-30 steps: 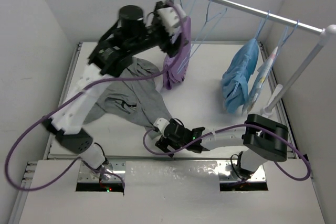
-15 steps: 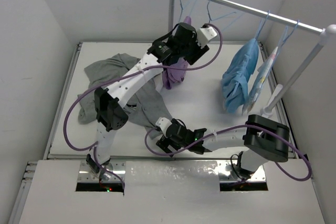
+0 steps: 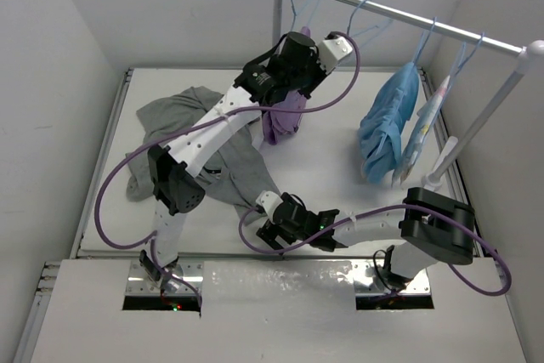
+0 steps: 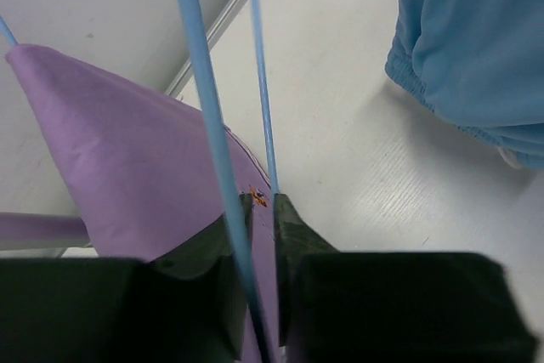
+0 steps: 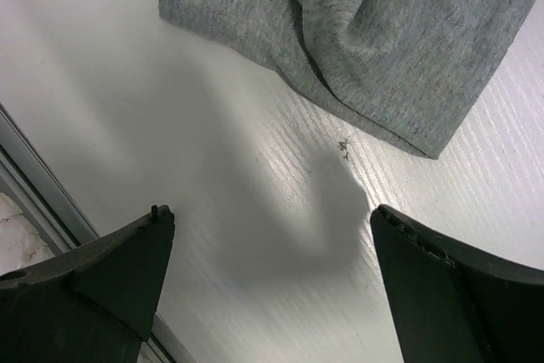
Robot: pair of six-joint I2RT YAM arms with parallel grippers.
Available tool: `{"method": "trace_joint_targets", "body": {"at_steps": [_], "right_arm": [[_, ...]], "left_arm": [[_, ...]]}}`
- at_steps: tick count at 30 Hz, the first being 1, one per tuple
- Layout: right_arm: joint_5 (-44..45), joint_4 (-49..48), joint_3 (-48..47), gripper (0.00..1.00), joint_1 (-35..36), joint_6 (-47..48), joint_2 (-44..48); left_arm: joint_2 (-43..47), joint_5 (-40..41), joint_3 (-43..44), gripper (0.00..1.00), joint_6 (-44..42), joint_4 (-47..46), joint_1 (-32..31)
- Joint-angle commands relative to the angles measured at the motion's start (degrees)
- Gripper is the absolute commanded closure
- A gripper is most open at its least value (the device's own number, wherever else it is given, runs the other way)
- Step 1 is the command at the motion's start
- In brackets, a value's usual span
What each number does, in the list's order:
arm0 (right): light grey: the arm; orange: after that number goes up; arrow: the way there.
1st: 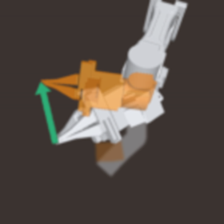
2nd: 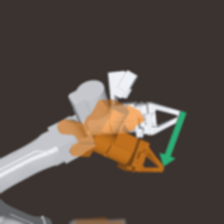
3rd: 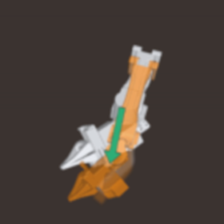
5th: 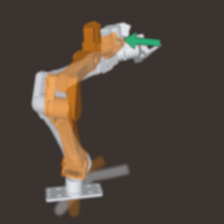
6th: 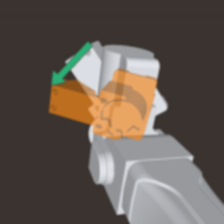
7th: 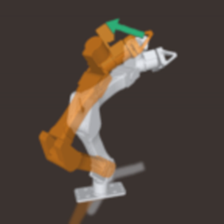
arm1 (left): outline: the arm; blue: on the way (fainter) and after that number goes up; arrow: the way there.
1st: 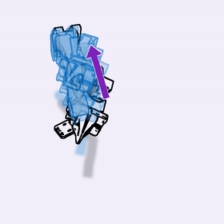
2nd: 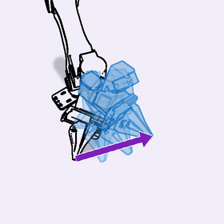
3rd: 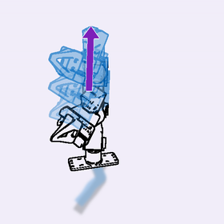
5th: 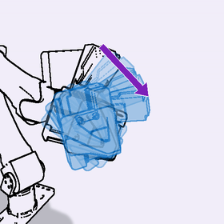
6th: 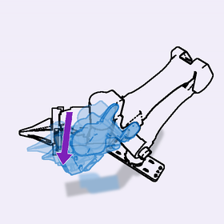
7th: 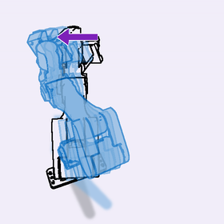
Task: Place the t-shirt on the hanger
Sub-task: Pick up the hanger from the clothesline.
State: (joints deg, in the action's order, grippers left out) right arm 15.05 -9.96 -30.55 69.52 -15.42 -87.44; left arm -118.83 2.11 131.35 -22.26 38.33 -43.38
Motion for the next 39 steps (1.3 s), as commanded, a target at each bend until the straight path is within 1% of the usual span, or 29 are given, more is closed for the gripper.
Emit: {"method": "trace_joint_targets", "body": {"at_steps": [1, 2, 13, 19, 22, 25, 28, 29, 33, 34, 35, 36, 38, 39], "right_arm": [[1.04, -0.59, 0.05, 0.06, 0.18, -0.31, 1.66], [1.04, -0.50, 0.05, 0.06, 0.18, -0.31, 1.66], [1.65, 0.64, -0.57, 0.06, 0.18, -0.23, 2.10], [2.09, 1.87, -0.92, 0.06, 0.18, 0.30, 2.88], [2.00, 2.48, -0.92, 0.06, 0.18, 1.18, 3.94], [1.30, 4.84, -1.36, 0.06, 0.27, 3.02, 5.35], [-0.63, 8.97, -2.76, 0.06, 0.36, 5.83, 6.84], [-1.77, 9.77, -3.64, 0.06, 0.53, 7.75, 7.89], [-5.02, 16.09, -6.01, 0.06, 2.20, 13.20, 11.22], [-6.25, 18.63, -6.54, 0.06, 2.64, 14.35, 12.19], [-7.39, 19.79, -7.59, 0.05, 2.99, 15.06, 13.25], [-9.66, 21.89, -8.03, 0.04, 3.60, 18.03, 15.61], [-11.09, 24.27, -10.22, 0.02, 3.87, 19.98, 17.99], [-12.05, 25.50, -11.02, 0.02, 3.96, 20.60, 20.18]], "left_arm": [[5.62, -1.05, 2.51, 0.89, 0.20, -0.71, -0.83], [5.80, -0.97, 2.33, 1.00, 0.29, -0.62, -0.83], [9.13, -0.70, 3.56, 1.00, 4.42, -0.36, -0.75], [12.12, 2.19, 2.78, 1.00, 4.69, 0.87, -0.14], [14.76, 2.72, -0.38, 1.00, 4.24, 0.35, 1.71], [18.18, 1.50, -3.99, 1.00, 3.46, 1.22, 3.12], [23.19, -1.13, -9.78, 1.00, -0.14, 3.23, 3.30], [25.98, -1.75, -12.93, 1.00, -1.46, 3.77, 3.30], [34.78, -1.67, -20.77, 1.00, -5.15, 7.80, 3.38], [38.54, -1.84, -23.31, 1.00, -6.73, 8.77, 3.56], [40.15, -1.85, -24.03, 1.00, -7.35, 9.83, 3.82], [41.64, -1.85, -24.64, 1.00, -8.05, 13.14, 4.43], [46.04, -3.69, -25.88, 1.00, -9.55, 16.06, 4.97], [47.36, -4.30, -25.97, 1.00, -10.16, 19.30, 5.40]]}}
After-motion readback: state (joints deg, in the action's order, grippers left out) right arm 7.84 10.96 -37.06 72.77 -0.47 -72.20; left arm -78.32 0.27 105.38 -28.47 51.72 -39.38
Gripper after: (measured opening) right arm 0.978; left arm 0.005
